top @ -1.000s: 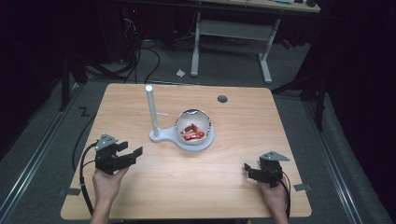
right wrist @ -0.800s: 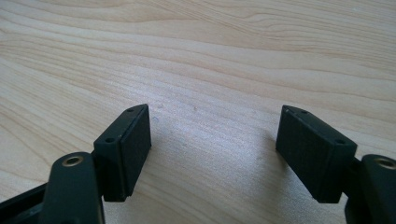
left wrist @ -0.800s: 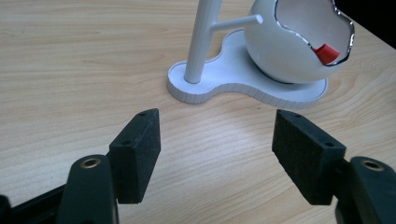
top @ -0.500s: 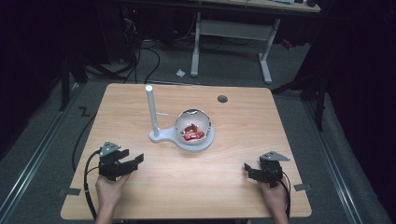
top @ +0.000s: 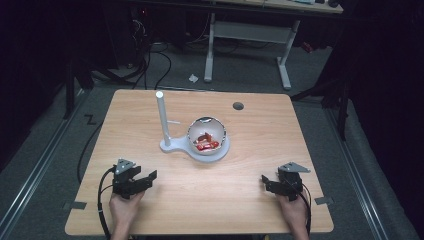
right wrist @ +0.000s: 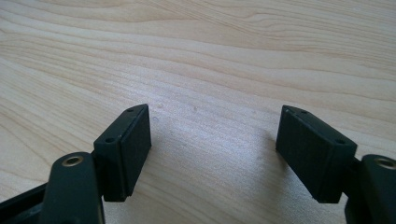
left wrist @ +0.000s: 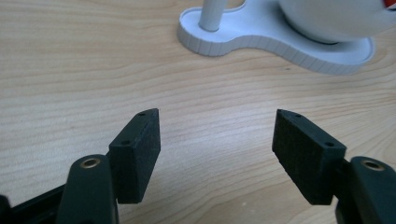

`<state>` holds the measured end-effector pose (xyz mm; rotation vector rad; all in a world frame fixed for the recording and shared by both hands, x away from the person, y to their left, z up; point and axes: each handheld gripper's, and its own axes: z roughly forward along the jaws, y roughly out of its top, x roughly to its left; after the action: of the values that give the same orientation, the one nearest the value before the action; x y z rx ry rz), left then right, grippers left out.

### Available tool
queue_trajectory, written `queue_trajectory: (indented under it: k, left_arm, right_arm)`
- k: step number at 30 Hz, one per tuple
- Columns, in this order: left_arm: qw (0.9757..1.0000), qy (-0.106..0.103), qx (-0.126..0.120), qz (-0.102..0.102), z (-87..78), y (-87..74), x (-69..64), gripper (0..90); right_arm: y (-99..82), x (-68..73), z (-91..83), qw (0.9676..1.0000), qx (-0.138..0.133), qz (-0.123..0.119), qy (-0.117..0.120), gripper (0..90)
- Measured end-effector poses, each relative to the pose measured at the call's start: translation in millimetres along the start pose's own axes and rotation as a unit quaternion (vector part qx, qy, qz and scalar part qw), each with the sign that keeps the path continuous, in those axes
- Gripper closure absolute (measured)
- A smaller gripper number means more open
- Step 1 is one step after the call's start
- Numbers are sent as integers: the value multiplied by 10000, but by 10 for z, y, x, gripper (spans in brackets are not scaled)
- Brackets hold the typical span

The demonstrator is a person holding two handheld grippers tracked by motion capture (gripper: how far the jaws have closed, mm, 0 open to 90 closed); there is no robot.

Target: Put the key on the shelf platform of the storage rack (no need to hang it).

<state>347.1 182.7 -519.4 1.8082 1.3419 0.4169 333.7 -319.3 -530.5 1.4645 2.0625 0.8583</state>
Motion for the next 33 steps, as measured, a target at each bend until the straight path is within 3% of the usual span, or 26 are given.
queue_trajectory:
  k: [5,18,33]
  left_arm:
    - [9989,333,137,302,69,-53,-30,330]
    - [9941,677,345,774,179,-80,-93,329]
    - [9948,653,334,703,202,-79,-68,293]
  right_arm:
    - [0,1,0,10000,-1,5,0,268]
    - [0,2,0,10000,0,7,-2,267]
    - [-1,3,-1,10000,2,15,-3,267]
